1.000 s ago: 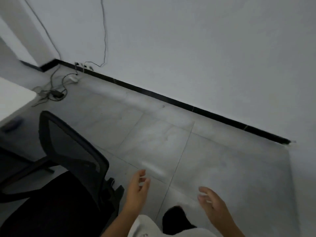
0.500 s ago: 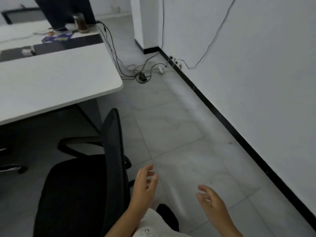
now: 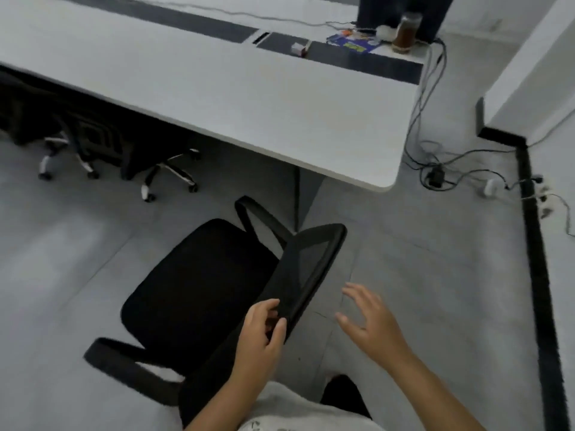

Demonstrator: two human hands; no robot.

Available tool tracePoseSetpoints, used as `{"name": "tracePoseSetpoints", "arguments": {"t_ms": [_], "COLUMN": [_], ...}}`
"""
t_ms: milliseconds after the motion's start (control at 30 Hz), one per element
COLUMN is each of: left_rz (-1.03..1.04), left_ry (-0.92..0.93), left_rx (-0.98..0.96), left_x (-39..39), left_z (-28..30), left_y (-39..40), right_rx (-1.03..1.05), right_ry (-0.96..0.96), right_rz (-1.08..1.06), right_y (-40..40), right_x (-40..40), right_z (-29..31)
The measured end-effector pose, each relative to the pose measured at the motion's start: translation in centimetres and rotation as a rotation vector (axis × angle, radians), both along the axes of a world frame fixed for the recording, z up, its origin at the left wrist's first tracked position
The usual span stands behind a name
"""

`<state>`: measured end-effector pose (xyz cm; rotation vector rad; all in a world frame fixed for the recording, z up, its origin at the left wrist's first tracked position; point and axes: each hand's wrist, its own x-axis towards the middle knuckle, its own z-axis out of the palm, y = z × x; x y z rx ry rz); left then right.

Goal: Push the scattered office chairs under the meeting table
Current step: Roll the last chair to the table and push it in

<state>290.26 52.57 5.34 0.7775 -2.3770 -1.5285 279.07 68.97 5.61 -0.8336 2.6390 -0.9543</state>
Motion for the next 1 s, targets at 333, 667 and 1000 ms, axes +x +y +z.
{"name": "tracePoseSetpoints", "arguments": {"t_ms": [333,667,1000], "left_rz": [0.258,0.389,0.3], "left_ry": [-0.416,-0.434,-0.456], "left_rx": [-0.587,-0.96,-0.934], "left_x": [5.6,5.6,8.9], "left_z": [-1.2,-3.4,-3.0], "left_y": [4.1,4.3,-2.1], "right_rx": [0.174,0.096,0.177], "right_ry": [0.577,0.641,0.511], "right_rz": [0.813,0.954,0.778], "right_y": [-7.2,-8.6,-10.1], "right_x": [-9.6,-10.9,-5.9], "right_z": [-3.5,-4.7,-4.3]}}
